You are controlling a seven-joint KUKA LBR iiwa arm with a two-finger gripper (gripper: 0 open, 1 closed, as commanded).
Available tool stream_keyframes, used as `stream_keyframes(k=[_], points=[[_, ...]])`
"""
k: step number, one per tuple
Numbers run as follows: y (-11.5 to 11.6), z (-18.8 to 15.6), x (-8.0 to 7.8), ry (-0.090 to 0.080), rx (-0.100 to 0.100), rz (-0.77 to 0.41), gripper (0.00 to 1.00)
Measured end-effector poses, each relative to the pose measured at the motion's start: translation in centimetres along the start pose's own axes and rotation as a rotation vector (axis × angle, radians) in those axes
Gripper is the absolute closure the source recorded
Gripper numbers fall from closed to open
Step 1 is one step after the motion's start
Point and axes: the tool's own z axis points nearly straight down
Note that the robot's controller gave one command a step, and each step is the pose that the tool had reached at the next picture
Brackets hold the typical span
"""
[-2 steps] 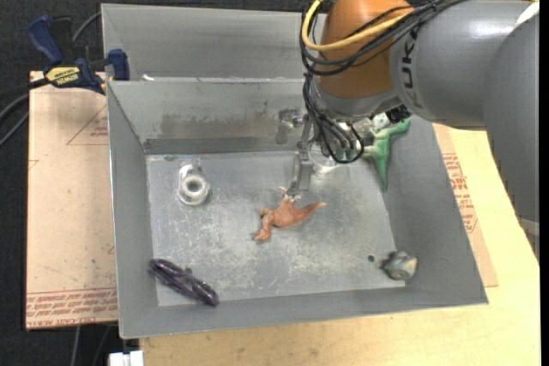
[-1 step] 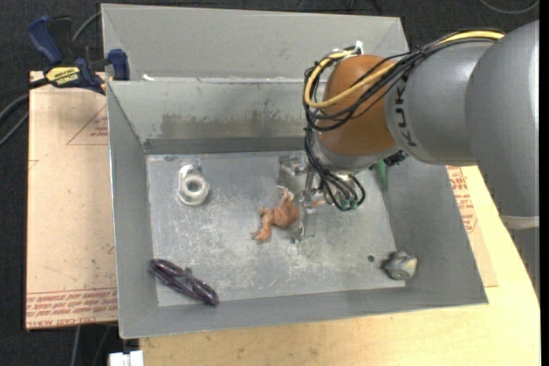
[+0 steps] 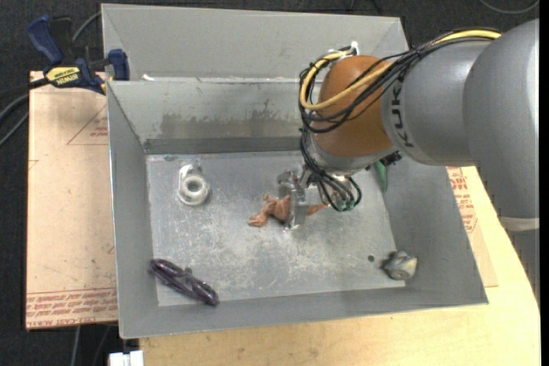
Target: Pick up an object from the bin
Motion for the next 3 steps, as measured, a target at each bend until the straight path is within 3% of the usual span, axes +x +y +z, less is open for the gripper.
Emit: stream_keyframes(k=[2, 3], points=[[0.0, 0.0, 0.0, 0.0, 0.0, 0.001, 1.0], [-1.2, -7.1, -1.8, -0.003, -0.001, -0.251, 1.0]])
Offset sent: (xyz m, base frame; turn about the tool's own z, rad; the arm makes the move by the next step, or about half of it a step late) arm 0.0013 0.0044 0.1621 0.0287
